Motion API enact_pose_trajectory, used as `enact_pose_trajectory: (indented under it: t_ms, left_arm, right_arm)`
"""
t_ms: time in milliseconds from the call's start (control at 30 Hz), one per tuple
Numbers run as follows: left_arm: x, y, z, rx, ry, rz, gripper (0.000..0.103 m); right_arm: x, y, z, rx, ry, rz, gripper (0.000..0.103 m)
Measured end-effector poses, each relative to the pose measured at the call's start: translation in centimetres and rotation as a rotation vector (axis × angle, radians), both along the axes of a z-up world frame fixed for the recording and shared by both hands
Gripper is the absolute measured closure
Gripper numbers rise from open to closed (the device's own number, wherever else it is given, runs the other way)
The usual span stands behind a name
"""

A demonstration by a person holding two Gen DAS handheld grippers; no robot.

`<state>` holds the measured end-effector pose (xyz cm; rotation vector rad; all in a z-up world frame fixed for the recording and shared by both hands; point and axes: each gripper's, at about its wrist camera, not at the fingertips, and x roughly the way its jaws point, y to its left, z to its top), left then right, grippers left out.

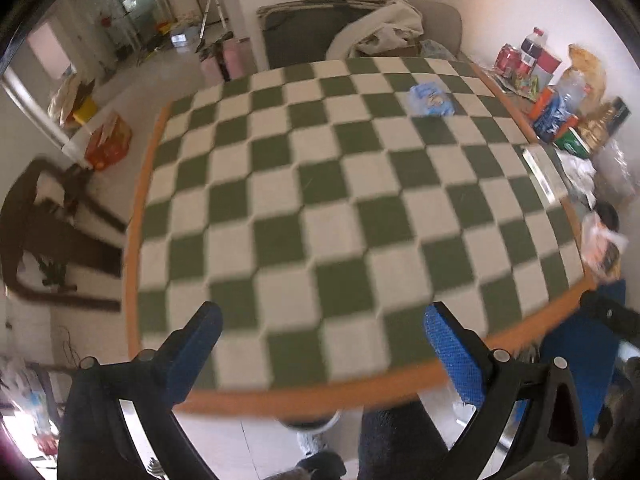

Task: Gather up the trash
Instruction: 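Move both tools back up over the table toward the blue bag and leaflet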

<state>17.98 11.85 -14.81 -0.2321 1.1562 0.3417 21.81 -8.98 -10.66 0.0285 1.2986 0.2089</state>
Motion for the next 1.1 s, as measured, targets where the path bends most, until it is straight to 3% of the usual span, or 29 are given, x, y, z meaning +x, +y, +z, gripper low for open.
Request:
enact_pose_trajectory:
  t_ms: [133, 233, 400, 567, 633, 733, 833, 933, 1100]
  left_arm:
    - [9.5, -1.7, -1.3, 0.017, 0.052, -0.026, 0.000]
    - [14.6, -2.3, -2.8, 0.015, 0.098, -0.027, 0.000]
    - [22.0, -2.9, -5.7, 0.024, 0.169, -0.025, 0.000]
    - [25.9, -2.5, -8.2, 0.028, 0.230, -0.011, 0.000]
    - [27.0, -2.3, -9.1, 0.020, 0.254, -0.004, 0.000]
    - [28.3, -2.3, -9.5, 0.027, 0.268, -0.008, 0.000]
    - [29.4, -2.5, -9.3, 0.054, 0.255, -0.011, 0.000]
    - [30.8, -2.8, -9.2, 0.061, 0.237, 0.001, 0.000]
    - [33.4, -2.3, -9.2, 0.012, 0.230, 0.027, 0.000]
  right_arm:
    - [10.9, -5.1, -2.1, -0.036, 0.012, -0.148, 0.000]
    - [18.9, -9.6, -5.9, -0.015, 0.067, -0.304, 0.000]
    - [26.8, -13.5, -11.7, 0.022, 0.110, -0.434, 0.000]
    - [30.5, -12.5, -14.8, 0.014, 0.090, -0.432, 0.000]
    - [31.5, -10.3, -14.8, 0.079, 0.051, -0.351, 0.000]
    - [32.4, -6.1, -14.7, 0.223, 0.082, -0.162, 0.000]
    - [32.5, -4.3, -12.7, 0.109, 0.017, -0.089, 0.000]
    - [34.1, -5.7, -11.8, -0.025, -0.004, -0.165, 0.000]
    - [39.2, -5.4, -13.7, -0.145, 0.039, -0.161, 0.000]
